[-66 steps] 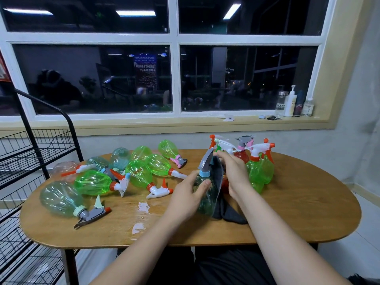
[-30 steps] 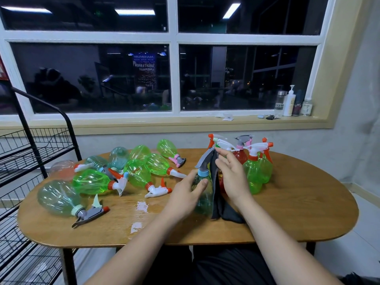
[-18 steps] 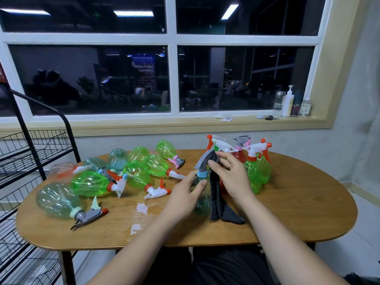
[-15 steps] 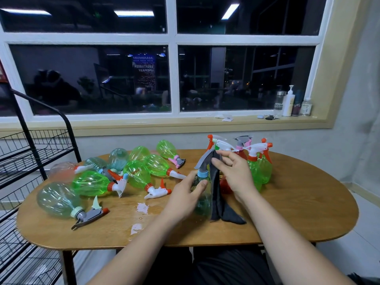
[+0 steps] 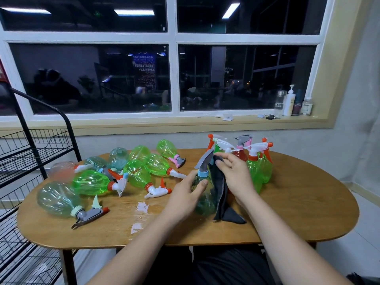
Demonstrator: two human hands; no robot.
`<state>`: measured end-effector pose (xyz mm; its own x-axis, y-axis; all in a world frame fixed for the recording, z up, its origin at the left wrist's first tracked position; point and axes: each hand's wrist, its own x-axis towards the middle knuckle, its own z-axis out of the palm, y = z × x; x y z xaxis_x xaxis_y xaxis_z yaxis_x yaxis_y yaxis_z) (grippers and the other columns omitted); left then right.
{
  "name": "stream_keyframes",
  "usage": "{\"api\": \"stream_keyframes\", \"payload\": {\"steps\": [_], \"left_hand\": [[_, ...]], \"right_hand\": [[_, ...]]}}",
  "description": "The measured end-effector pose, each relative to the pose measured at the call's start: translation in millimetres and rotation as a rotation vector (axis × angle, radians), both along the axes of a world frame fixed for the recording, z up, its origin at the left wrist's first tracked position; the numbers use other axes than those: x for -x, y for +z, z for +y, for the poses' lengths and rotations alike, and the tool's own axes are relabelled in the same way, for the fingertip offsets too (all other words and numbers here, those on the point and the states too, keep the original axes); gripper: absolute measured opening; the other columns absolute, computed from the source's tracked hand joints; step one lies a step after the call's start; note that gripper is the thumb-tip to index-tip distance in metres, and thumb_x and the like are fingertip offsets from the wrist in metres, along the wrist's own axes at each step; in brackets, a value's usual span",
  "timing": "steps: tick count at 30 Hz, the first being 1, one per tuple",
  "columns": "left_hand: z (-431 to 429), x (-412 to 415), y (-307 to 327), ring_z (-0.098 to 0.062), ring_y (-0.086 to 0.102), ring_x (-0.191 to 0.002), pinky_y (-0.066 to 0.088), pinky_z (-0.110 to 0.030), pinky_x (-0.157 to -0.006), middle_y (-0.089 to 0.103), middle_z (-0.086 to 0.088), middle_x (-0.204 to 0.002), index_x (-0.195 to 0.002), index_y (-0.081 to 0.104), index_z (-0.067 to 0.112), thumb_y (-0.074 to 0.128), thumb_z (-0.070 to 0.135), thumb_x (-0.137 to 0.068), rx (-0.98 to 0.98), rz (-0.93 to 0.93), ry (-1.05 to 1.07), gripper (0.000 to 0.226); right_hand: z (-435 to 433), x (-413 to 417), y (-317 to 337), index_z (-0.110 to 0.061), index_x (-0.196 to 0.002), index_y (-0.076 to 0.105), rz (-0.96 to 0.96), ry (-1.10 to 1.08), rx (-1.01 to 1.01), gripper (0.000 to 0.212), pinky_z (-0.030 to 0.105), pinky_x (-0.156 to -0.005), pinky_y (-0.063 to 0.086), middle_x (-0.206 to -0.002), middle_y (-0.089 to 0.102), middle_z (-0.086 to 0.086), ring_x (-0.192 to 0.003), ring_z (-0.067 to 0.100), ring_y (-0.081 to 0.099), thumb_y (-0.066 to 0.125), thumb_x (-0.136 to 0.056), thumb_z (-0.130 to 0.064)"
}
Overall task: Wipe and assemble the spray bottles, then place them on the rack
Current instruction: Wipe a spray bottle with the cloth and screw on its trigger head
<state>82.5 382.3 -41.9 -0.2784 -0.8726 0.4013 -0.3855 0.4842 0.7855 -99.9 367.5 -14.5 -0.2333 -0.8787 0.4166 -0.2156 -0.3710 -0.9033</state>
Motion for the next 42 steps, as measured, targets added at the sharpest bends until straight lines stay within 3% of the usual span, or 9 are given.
{"api": "stream_keyframes", "payload": {"steps": [6, 10, 13, 19, 24, 30, 34, 37, 42], "left_hand": [[1, -1, -1, 0.009, 0.063, -0.095, 0.042, -0.007, -0.070, 0.070, 0.029, -0.102, -0.131, 0.056, 0.050, 0.053, 0.047, -0.109, -0.003, 0.003, -0.002, 0.022], [1, -1, 0, 0.012, 0.059, -0.078, 0.041, -0.006, -0.066, 0.066, 0.026, -0.092, -0.133, 0.057, 0.043, 0.053, 0.043, -0.109, -0.009, -0.011, -0.005, 0.024], [1, -1, 0, 0.012, 0.060, -0.086, 0.042, -0.004, -0.069, 0.068, 0.023, -0.103, -0.134, 0.056, 0.043, 0.053, 0.045, -0.109, -0.012, -0.011, -0.013, 0.025], [2, -1, 0, 0.014, 0.059, -0.083, 0.042, -0.002, -0.069, 0.067, 0.025, -0.104, -0.132, 0.057, 0.041, 0.052, 0.045, -0.109, -0.015, -0.015, -0.022, 0.023], [2, -1, 0, 0.013, 0.059, -0.079, 0.041, -0.006, -0.068, 0.068, 0.027, -0.098, -0.131, 0.059, 0.043, 0.053, 0.043, -0.109, 0.002, -0.011, -0.017, 0.022], [-1, -2, -3, 0.008, 0.059, -0.080, 0.040, -0.010, -0.067, 0.070, 0.024, -0.102, -0.132, 0.059, 0.045, 0.053, 0.046, -0.109, 0.005, -0.011, -0.011, 0.024], [-7, 0, -6, 0.007, 0.061, -0.087, 0.042, -0.011, -0.071, 0.069, 0.023, -0.099, -0.131, 0.057, 0.041, 0.055, 0.040, -0.108, 0.012, -0.033, 0.015, 0.023], [-10, 2, -7, -0.007, 0.063, -0.092, 0.043, -0.020, -0.072, 0.069, 0.010, -0.101, -0.123, 0.057, 0.033, 0.055, 0.030, -0.106, -0.016, -0.037, 0.044, 0.017], [-12, 3, -8, -0.013, 0.068, -0.106, 0.050, -0.028, -0.083, 0.073, 0.005, -0.116, -0.128, 0.058, 0.031, 0.055, 0.035, -0.106, -0.041, -0.008, 0.035, 0.023]], "right_hand": [[2, 2, 5, -0.019, -0.118, 0.076, -0.133, 0.058, 0.034, 0.022, 0.037, -0.090, 0.062, -0.111, 0.081, -0.002, -0.105, 0.019, 0.077, 0.061, -0.107, -0.008], [-1, 18, 9, -0.017, -0.112, 0.078, -0.026, 0.083, -0.031, 0.021, 0.034, -0.089, 0.060, -0.106, 0.082, -0.002, -0.105, 0.019, 0.076, 0.062, -0.104, -0.005], [0, 27, 19, -0.023, -0.108, 0.079, 0.111, 0.064, -0.085, 0.022, 0.026, -0.085, 0.057, -0.104, 0.081, -0.008, -0.102, 0.009, 0.076, 0.063, -0.104, -0.008], [1, 23, 39, -0.036, -0.118, 0.072, 0.090, -0.093, 0.107, 0.024, 0.044, -0.096, 0.062, -0.118, 0.077, -0.015, -0.114, 0.006, 0.071, 0.062, -0.107, -0.017], [8, -1, 45, -0.029, -0.132, 0.069, 0.345, -0.040, 0.194, 0.032, 0.035, -0.105, 0.056, -0.127, 0.073, -0.017, -0.121, -0.005, 0.064, 0.055, -0.109, -0.013], [14, -14, 29, -0.020, -0.132, 0.069, 0.642, -0.113, 0.313, 0.033, 0.046, -0.120, 0.042, -0.132, 0.071, -0.004, -0.141, 0.023, 0.053, 0.047, -0.110, -0.008], [27, -23, 15, -0.022, -0.138, 0.067, 0.812, -0.063, 0.384, 0.039, 0.037, -0.125, 0.035, -0.146, 0.065, -0.003, -0.151, 0.026, 0.043, 0.052, -0.107, -0.005], [37, -33, 9, -0.015, -0.134, 0.070, 0.882, 0.003, 0.537, 0.045, 0.014, -0.124, 0.022, -0.137, 0.071, 0.003, -0.140, 0.020, 0.051, 0.059, -0.096, 0.005], [35, -29, 13, -0.009, -0.131, 0.071, 0.917, 0.031, 0.615, 0.041, 0.012, -0.124, 0.019, -0.131, 0.074, 0.007, -0.132, 0.016, 0.053, 0.061, -0.094, 0.005]]}}
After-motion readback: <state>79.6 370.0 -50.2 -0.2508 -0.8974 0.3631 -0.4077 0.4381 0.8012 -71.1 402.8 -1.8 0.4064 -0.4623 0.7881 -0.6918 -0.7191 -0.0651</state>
